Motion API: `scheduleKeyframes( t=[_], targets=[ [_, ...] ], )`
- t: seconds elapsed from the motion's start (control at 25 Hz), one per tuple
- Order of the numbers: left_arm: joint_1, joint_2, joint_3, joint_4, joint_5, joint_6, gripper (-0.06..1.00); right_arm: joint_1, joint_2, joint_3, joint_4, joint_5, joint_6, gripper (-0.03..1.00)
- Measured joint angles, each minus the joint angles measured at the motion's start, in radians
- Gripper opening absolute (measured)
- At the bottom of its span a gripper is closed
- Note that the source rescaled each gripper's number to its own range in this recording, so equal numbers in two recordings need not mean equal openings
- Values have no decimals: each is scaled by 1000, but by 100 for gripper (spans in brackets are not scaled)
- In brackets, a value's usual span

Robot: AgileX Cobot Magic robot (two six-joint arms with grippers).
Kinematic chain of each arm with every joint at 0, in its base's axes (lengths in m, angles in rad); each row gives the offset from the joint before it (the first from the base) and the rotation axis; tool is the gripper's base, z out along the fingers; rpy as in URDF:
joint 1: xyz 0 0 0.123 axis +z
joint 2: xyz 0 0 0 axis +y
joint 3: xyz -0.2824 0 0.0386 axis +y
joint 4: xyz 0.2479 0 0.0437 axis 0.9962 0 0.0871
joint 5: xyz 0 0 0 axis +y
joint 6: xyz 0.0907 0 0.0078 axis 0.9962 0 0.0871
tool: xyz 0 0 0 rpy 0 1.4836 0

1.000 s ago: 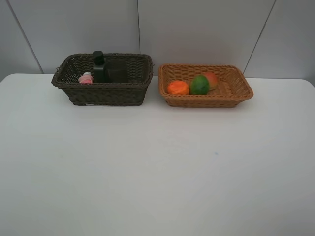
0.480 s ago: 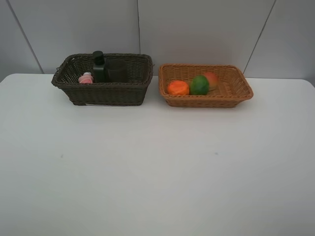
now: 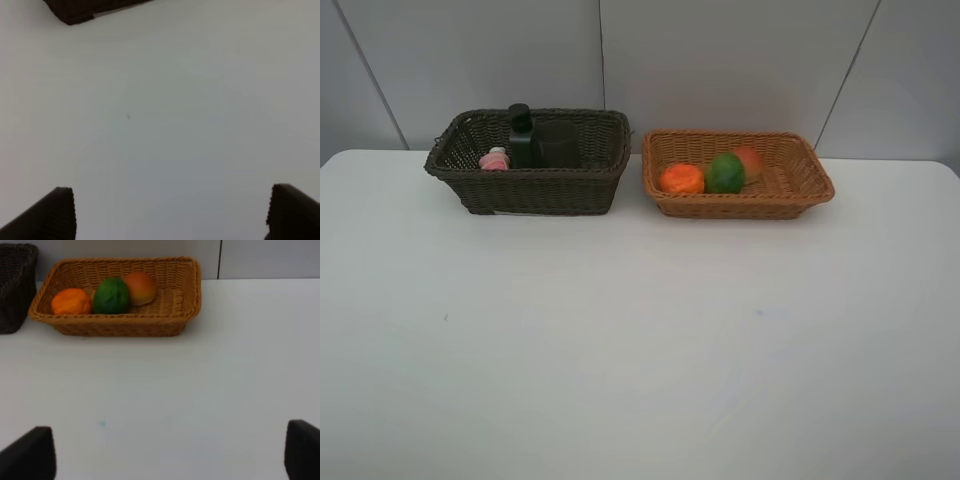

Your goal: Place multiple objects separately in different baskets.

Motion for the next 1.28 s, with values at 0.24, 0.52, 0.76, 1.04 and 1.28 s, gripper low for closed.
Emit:
scheduleKeyframes(
  t=[0.24, 0.52, 0.76, 1.04, 1.28],
  targets=[
    [0, -92, 3, 18, -1, -94, 99, 0, 0, 0, 0, 0, 0, 97],
    [0, -97, 3, 51, -1, -145, 99, 0, 0, 0, 0, 0, 0, 97],
    [0, -97, 15, 55, -36, -145, 99, 0, 0, 0, 0, 0, 0, 97],
    [0, -97, 29, 65, -69, -133, 99, 0, 0, 0, 0, 0, 0, 97],
    [32, -97, 29, 65, -69, -132, 99, 0, 0, 0, 0, 0, 0, 97]
  ],
)
